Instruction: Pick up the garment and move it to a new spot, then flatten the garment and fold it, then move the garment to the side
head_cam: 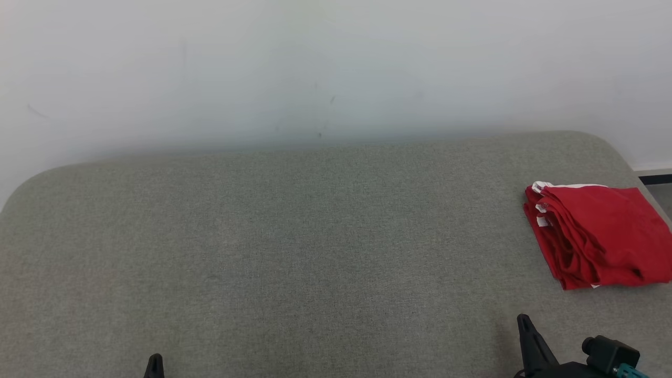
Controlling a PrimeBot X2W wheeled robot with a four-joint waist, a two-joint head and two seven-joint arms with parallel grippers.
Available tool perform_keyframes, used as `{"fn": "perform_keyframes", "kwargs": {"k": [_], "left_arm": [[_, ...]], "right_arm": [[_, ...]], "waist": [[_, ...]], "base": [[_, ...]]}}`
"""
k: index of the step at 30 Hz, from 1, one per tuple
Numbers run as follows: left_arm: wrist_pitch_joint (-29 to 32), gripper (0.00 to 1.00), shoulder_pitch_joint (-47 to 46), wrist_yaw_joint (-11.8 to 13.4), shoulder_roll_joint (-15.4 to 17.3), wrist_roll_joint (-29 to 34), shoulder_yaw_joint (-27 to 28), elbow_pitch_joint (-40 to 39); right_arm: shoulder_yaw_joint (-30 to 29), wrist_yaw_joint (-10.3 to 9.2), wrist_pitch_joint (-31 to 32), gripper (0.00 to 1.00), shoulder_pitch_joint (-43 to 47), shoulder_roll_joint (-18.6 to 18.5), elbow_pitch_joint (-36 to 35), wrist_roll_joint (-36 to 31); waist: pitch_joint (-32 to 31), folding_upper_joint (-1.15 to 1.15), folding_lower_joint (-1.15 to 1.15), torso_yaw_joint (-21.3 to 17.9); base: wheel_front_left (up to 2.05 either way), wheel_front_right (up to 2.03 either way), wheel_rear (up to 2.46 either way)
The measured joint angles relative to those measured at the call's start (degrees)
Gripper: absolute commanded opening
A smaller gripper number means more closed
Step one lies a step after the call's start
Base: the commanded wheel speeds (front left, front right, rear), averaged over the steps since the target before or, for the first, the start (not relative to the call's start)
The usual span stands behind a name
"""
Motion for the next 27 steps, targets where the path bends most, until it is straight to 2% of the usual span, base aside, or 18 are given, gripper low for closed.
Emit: {"fn": "perform_keyframes", "kwargs": {"k": [27], "left_arm": [[5.65,0.00,-3.60,-1.08,0.11,-21.82,0.69,-0.25]], "right_arm": [[-3.78,0.00,5.28,0.00,-0.87,1.23,-4.32,20.73]], "waist": [[0.68,0.00,0.00,0.40]], "base": [[0.00,0.00,0.00]]}}
